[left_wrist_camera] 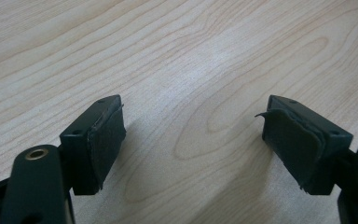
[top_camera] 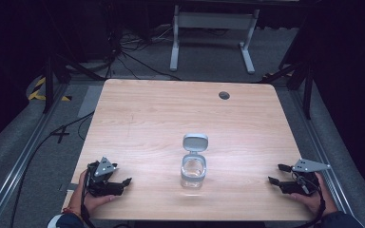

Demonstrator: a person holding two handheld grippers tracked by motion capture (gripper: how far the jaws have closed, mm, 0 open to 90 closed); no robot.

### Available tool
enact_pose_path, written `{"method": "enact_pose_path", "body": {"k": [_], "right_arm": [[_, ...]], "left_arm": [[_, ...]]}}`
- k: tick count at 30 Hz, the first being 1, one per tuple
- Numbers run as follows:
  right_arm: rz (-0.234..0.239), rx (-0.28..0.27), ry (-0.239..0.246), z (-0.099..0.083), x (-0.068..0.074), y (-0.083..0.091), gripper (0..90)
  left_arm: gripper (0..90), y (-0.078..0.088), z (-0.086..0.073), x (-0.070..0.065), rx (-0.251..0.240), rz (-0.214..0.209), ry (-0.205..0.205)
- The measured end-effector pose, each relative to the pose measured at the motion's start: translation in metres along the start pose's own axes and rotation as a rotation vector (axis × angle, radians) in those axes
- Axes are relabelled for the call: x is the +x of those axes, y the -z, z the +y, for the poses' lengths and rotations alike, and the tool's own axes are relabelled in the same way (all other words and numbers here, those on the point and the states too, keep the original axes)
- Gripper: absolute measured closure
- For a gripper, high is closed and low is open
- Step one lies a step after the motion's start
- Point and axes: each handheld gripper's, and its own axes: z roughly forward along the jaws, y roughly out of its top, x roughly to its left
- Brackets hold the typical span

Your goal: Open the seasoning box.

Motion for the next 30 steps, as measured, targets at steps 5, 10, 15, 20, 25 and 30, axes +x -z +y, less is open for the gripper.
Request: {"method": "enact_pose_path", "body": {"k": [5, 10, 15, 20, 25, 30], "right_arm": [[0.000, -0.002, 0.004, 0.0003, -0.0002, -0.0007, 28.6], [0.000, -0.002, 0.004, 0.0004, -0.0002, -0.0007, 28.6], [0.002, -0.003, 0.006, 0.0004, -0.0004, -0.0008, 28.7], [0.003, -0.003, 0.007, 0.0005, -0.0006, -0.0009, 28.7], [0.006, -0.001, 0.009, 0.0009, -0.0009, -0.0011, 28.6], [0.006, -0.002, 0.011, 0.0008, -0.0010, -0.0012, 28.6]], "left_arm": [[21.2, 0.0000, -0.0004, -0.0006, -0.001, -0.002, 0.011], [21.2, 0.0001, -0.0002, 0.0001, -0.001, 0.000, 0.003], [21.1, 0.0000, -0.0002, 0.0001, -0.001, 0.000, 0.005], [21.1, -0.0003, -0.0002, -0.0003, 0.000, -0.005, 0.014], [20.9, -0.0006, -0.0002, -0.0005, 0.000, -0.008, 0.022], [20.8, -0.0010, -0.0001, -0.0007, -0.002, -0.008, 0.031]]}}
